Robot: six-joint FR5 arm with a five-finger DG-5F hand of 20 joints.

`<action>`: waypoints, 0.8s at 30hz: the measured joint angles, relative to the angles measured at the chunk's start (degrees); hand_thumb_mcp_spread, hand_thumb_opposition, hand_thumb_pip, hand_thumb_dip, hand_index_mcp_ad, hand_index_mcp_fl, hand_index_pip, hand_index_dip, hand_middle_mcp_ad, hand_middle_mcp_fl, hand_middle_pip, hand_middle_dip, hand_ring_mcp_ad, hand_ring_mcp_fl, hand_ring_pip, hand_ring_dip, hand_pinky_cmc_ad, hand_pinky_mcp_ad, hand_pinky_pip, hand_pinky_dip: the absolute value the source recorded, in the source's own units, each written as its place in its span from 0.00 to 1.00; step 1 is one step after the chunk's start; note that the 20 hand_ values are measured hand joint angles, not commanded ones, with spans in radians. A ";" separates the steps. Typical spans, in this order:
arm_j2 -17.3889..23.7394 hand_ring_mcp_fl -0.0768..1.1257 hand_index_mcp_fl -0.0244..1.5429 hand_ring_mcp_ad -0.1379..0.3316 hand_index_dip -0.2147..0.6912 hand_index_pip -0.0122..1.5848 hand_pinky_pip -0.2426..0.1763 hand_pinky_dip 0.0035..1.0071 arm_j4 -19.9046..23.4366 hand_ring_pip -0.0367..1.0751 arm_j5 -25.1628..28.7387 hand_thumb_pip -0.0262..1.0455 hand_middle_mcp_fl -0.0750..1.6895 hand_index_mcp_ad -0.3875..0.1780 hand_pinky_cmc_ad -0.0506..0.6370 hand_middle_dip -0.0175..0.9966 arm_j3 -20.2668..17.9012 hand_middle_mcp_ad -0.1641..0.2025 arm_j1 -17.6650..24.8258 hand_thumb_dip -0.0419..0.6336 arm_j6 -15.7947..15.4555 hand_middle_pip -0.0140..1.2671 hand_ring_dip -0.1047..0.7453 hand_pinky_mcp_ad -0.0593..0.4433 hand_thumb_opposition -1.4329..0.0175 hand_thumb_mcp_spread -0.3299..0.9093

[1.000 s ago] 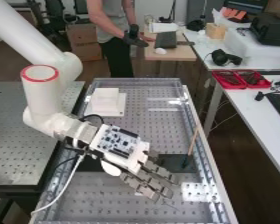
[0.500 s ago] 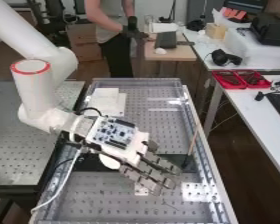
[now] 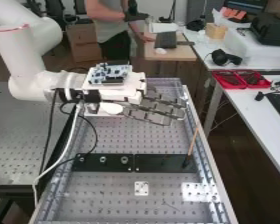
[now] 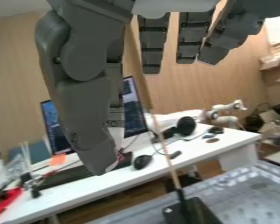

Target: Grab the pcb board and place it in the clear container

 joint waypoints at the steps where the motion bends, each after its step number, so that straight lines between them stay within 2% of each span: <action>1: 0.64 0.10 0.51 0.60 0.49 0.71 0.37 0.19 0.18 0.11 -1.27 0.39 0.11 0.32 0.56 0.15 -0.21 0.61 1.27 0.39 0.16 0.12 0.14 0.36 0.35 0.85; 6: 1.52 0.12 0.51 0.59 0.50 0.70 0.36 0.19 0.37 0.11 -5.21 0.39 0.12 0.32 0.56 0.15 -0.29 0.60 5.20 0.39 1.26 0.12 0.14 0.36 0.35 0.85; 9: 1.12 0.12 0.52 0.59 0.50 0.69 0.40 0.19 0.33 0.11 -7.03 0.39 0.12 0.32 0.56 0.15 0.26 0.60 7.68 0.39 2.62 0.12 0.14 0.36 0.34 0.85; 16: -2.65 0.11 0.52 0.59 0.50 0.69 0.40 0.19 -0.14 0.11 -8.68 0.39 0.12 0.32 0.56 0.15 2.82 0.60 11.50 0.39 4.86 0.12 0.14 0.36 0.34 0.85; 24: -7.61 0.11 0.52 0.59 0.52 0.68 0.40 0.19 -1.79 0.11 -7.15 0.39 0.12 0.32 0.56 0.15 6.36 0.60 13.69 0.39 5.73 0.12 0.14 0.36 0.34 0.85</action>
